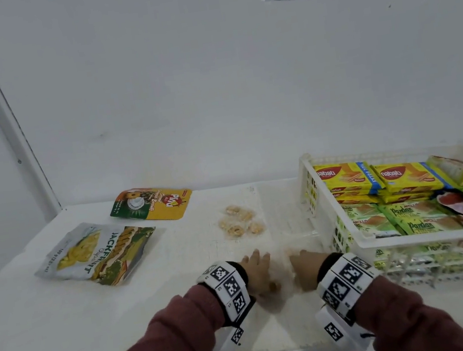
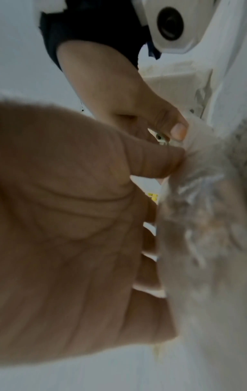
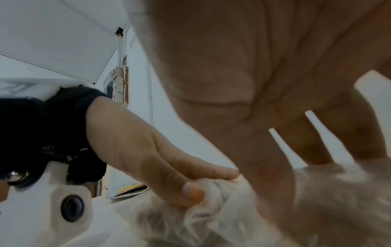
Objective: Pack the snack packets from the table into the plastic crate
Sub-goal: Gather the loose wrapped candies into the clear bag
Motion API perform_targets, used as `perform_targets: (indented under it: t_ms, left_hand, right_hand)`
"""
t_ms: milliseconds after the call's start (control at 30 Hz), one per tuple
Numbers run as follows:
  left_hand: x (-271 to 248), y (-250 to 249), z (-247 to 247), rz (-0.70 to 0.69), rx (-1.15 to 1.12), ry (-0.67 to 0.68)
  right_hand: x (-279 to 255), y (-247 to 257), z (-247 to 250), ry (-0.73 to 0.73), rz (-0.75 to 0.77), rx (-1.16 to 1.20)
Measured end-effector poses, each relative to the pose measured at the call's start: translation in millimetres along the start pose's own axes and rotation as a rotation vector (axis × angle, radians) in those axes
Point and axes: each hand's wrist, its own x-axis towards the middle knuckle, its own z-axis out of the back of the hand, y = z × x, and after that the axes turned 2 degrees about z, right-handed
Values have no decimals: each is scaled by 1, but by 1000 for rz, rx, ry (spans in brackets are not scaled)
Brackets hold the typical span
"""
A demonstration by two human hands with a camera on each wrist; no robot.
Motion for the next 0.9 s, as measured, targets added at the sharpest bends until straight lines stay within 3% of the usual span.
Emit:
perform_targets:
  t_ms: [167, 400, 567, 633, 700, 767, 900]
  left_hand:
    - [18, -1, 1, 33, 41, -17]
    - [38, -3, -18, 48, -50, -140]
    - [31, -1, 1, 17, 5, -45]
    - [27, 4, 8, -2, -100, -62]
    - [20, 17, 19, -7, -250, -114]
    - [15, 40, 31, 6, -369, -215]
    - [3, 111, 45, 160, -390, -351]
  right_hand:
    - [9, -2, 0, -67, -33, -68]
    - [15, 0, 0, -26, -38, -90]
    - [12, 8, 6, 21, -57, -160]
    - [9, 10, 16, 56, -51, -148]
    - [5, 14, 31, -15, -52, -153]
    - [2, 26, 47, -108, -14, -171]
    - [14, 79, 77, -226, 226, -150]
